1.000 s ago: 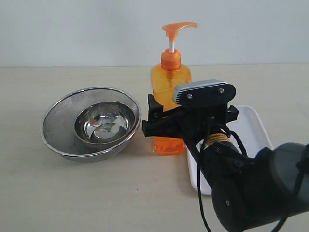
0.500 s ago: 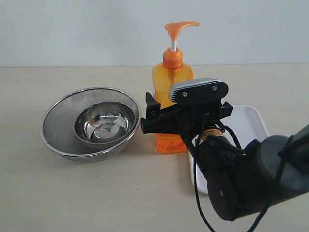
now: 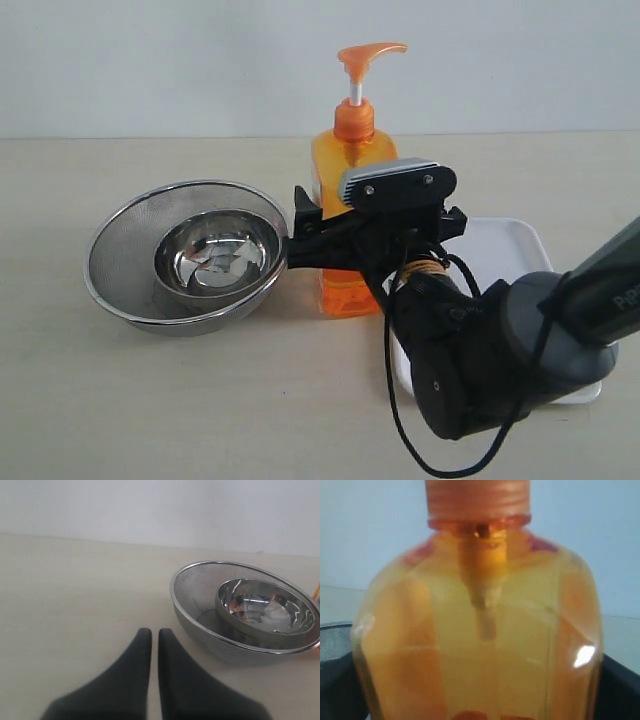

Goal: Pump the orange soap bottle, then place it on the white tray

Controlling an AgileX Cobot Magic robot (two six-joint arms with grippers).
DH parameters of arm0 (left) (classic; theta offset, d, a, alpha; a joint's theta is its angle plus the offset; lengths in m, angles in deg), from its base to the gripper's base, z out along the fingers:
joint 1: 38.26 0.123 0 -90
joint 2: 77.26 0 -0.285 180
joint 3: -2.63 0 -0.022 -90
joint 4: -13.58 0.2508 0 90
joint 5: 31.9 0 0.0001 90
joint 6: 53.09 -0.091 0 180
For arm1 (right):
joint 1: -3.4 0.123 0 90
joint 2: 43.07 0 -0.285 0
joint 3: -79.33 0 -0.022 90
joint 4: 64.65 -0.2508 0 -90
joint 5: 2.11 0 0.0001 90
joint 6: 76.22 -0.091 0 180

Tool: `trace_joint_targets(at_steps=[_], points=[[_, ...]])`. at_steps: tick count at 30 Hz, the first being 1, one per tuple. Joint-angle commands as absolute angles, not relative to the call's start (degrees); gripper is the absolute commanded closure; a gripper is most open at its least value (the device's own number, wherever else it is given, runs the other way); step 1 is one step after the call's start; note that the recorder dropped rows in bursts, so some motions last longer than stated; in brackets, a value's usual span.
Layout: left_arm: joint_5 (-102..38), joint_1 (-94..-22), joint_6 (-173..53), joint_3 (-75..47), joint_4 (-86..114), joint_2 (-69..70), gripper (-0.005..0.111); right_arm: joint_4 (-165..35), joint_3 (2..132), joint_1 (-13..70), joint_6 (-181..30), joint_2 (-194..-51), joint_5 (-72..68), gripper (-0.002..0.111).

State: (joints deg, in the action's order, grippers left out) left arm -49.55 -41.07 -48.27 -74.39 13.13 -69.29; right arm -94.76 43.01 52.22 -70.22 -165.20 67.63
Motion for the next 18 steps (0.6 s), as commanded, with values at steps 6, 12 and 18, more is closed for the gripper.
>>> trace_joint_targets(at_steps=[6, 12, 18], points=[[-49.51, -40.87, -48.47, -74.59, 12.5, -69.47, 0.102, -93.93, 43.89, 51.89, -67.73, -166.35, 67.85, 0.048], [-49.51, -40.87, -48.47, -74.59, 12.5, -69.47, 0.102, -94.05, 43.89, 51.89, -67.4, -166.35, 67.85, 0.107], [-49.51, -40.87, -48.47, -74.59, 12.5, -69.47, 0.102, -91.64, 43.89, 51.89, -57.48, -165.15, 67.72, 0.107]])
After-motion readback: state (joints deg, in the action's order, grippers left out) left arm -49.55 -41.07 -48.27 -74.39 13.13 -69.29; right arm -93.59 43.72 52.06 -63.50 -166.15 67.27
